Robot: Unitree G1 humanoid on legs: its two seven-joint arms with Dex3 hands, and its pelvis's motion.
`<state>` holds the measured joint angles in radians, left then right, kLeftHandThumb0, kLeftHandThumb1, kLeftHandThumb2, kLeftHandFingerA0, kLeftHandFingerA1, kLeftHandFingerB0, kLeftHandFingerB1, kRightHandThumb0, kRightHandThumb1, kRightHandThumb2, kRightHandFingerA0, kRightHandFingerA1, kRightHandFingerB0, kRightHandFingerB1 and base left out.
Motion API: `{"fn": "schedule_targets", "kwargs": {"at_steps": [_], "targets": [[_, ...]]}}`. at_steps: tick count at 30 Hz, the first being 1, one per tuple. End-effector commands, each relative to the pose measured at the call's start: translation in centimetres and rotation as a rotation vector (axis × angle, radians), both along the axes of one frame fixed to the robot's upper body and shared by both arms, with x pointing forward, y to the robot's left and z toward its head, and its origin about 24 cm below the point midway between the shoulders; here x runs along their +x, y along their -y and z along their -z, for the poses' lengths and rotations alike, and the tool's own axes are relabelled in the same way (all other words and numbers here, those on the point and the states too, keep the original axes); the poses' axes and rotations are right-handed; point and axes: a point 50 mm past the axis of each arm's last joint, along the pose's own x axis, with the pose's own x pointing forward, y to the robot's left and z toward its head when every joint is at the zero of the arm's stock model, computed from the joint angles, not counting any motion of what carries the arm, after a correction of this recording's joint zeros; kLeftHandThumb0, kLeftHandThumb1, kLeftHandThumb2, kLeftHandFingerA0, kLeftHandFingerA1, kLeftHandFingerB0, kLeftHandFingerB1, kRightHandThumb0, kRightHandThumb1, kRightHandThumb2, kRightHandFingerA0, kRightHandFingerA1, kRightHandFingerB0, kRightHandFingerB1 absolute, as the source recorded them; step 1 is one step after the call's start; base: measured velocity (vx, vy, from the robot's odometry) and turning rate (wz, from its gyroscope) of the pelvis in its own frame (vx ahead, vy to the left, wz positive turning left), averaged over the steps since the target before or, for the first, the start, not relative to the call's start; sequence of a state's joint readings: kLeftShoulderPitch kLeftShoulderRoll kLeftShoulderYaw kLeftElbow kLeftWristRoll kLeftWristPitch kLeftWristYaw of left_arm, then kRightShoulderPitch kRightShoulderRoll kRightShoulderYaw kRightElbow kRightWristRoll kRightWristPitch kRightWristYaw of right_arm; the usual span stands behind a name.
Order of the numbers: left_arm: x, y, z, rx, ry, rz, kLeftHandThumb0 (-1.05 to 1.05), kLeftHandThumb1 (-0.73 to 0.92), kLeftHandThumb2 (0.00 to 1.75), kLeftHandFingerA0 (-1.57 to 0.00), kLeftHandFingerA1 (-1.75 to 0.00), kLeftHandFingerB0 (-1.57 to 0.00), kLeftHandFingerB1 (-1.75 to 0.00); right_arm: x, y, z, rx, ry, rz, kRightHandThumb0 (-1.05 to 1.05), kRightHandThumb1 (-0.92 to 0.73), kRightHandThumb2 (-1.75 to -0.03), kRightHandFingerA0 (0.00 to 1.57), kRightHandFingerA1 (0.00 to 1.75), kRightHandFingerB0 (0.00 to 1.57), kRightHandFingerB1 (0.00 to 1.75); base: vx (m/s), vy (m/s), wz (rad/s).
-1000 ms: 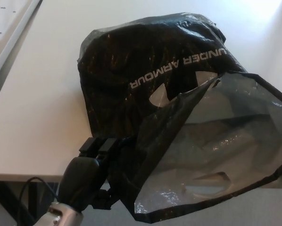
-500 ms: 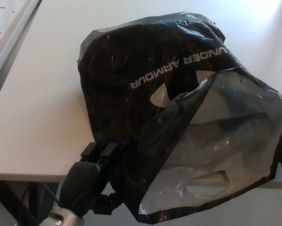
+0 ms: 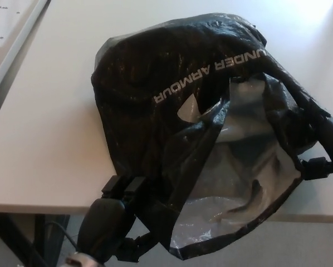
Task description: A plastic bag is kept infront of the robot in the middle of the desk and the robot uses both its hands to grab it from the top and lifts it up and then releases it.
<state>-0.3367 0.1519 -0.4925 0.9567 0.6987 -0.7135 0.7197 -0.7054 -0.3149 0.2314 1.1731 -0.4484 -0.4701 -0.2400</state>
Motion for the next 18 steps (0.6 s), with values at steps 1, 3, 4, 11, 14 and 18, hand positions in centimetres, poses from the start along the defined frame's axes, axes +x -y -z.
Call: {"fn": "schedule_targets", "kwargs": {"at_steps": [1, 3, 4, 11, 14, 18], "targets": [[-0.3, 0.1, 0.3, -0.014, -0.022, 0.002, -0.91, 0.76, 0.63, -0.17, -0.62, -0.23, -0.53, -0.1, -0.9, 0.5, 0.073, -0.007, 0.005, -0.81, -0.45, -0.85, 0.17, 0.53, 0.00, 0.00, 0.00, 0.000, 0.00], [-0.2, 0.0, 0.2, -0.020, -0.025, 0.000, -0.91, 0.76, 0.63, -0.18, -0.62, -0.25, -0.53, -0.1, -1.1, 0.6, 0.077, -0.010, 0.003, -0.81, -0.46, -0.86, 0.18, 0.53, 0.00, 0.00, 0.00, 0.000, 0.00], [-0.1, 0.0, 0.1, -0.027, -0.027, 0.000, -0.90, 0.78, 0.64, -0.19, -0.62, -0.33, -0.55, -0.1, -1.2, 0.6, 0.101, -0.020, 0.000, -0.81, -0.51, -0.61, 0.15, 0.42, 0.00, 0.19, 0.00, 0.000, 0.00], [0.4, 0.0, -0.5, -0.084, -0.013, -0.020, -0.85, 0.81, 0.65, -0.56, -0.84, -0.59, -0.69, -0.8, -1.4, 1.3, 0.180, -0.008, 0.019, -0.70, -0.49, -0.56, 0.35, 0.39, 0.16, 0.28, 0.00, 0.000, 0.00], [0.7, 0.0, -0.9, -0.105, -0.004, -0.030, -0.86, 0.81, 0.65, -0.59, -0.87, -0.62, -0.72, -1.1, -1.1, 1.7, 0.222, -0.009, 0.050, -0.68, -0.48, -0.56, 0.43, 0.41, 0.21, 0.29, 0.00, 0.000, 0.00], [1.5, 0.0, -1.6, -0.151, 0.003, -0.055, -0.81, 0.62, 1.07, -0.84, -0.99, -0.71, -0.83, -1.5, -0.7, 2.3, 0.354, -0.028, 0.081, -0.59, -0.36, -0.75, 0.75, 0.74, 0.55, 0.53, 0.00, 0.000, 0.00]]}}
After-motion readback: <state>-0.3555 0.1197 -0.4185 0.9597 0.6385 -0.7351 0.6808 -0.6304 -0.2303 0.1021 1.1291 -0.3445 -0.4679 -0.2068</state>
